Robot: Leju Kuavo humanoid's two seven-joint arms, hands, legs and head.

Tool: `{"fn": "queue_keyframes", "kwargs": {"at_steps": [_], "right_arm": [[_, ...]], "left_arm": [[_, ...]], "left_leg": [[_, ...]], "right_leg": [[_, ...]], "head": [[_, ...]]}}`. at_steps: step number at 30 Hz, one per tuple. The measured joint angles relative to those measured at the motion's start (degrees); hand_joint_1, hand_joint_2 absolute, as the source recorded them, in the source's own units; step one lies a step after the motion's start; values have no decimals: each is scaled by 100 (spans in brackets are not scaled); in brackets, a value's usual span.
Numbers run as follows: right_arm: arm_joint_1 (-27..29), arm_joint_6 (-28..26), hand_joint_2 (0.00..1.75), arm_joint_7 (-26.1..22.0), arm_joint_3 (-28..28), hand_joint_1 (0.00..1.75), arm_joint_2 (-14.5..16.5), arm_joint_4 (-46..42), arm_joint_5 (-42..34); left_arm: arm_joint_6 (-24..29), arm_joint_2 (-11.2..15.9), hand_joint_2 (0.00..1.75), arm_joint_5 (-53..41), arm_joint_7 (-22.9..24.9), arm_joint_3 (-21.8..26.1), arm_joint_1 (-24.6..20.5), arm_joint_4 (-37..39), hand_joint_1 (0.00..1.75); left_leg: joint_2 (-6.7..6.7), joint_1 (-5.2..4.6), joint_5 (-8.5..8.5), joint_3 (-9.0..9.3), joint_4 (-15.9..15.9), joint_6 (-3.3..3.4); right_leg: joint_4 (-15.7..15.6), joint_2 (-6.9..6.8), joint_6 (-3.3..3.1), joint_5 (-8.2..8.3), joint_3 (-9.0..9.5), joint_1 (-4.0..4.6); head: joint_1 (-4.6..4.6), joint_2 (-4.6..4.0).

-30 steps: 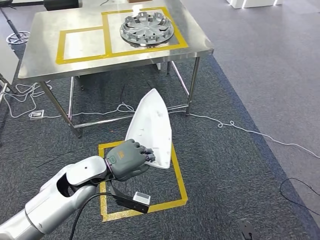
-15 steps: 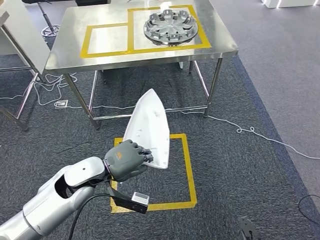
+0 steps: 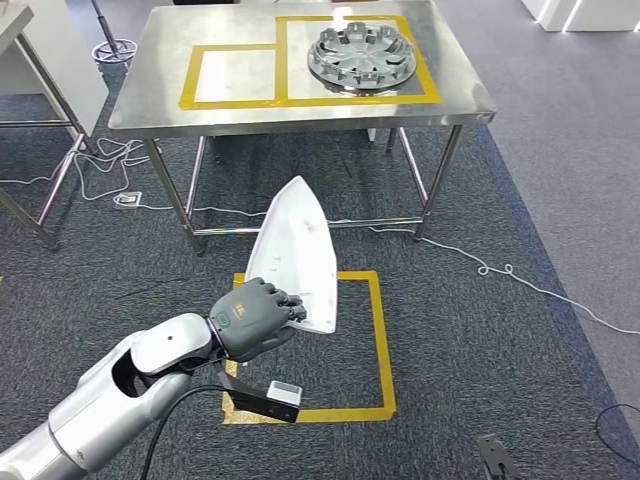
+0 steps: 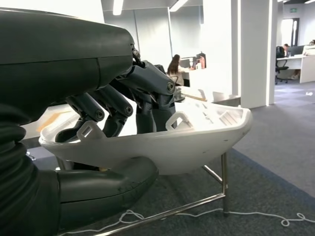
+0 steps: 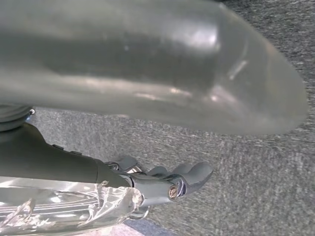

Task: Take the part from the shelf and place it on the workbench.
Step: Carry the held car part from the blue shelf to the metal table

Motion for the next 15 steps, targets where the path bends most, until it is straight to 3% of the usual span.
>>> {"fn": "queue_keyframes", "kwargs": {"at_steps": [2,4,5,8,9,11,15], "right_arm": [[-4,-3,0,1,1,0,0,0,0],[-3,-8,0,2,0,0,1,0,3],[-3,-10,0,2,-1,0,1,0,5],[-4,-14,0,3,-2,0,1,0,15],[-5,-16,0,3,-2,0,1,0,19],[-6,-28,0,6,-2,0,1,0,27],[-7,-79,0,25,-1,0,1,0,73]], "left_arm": [[-1,-7,175,-19,3,13,-8,-1,175],[-28,-12,175,-40,7,21,-19,0,175],[-56,-13,175,-46,8,22,-24,1,175],[-119,-10,175,-57,8,22,-51,4,175],[-124,-9,175,-58,8,22,-64,5,175],[-131,-9,175,-73,8,20,-82,8,175],[-131,-7,175,-175,20,7,-89,10,175]], "left_leg": [[-20,-10,-24,24,9,-43],[-34,-33,-21,9,13,-41],[-38,-42,-6,-5,13,18],[-39,-59,30,-40,7,300],[-39,-61,34,-45,6,348],[-39,-55,43,-51,2,360],[-38,-41,12,-60,-5,279]], "right_leg": [[-874,81,-33,356,438,-6],[-1255,130,-50,464,628,-26],[-1302,128,-56,475,638,-34],[-1301,133,-66,498,607,-24],[-1301,134,-80,499,603,-16],[-1300,135,-117,500,598,6],[-1306,130,-142,500,592,14]], "head": [[2,0],[-5,0],[-11,0],[-20,0],[-21,0],[-19,-1],[-17,-1]]}}
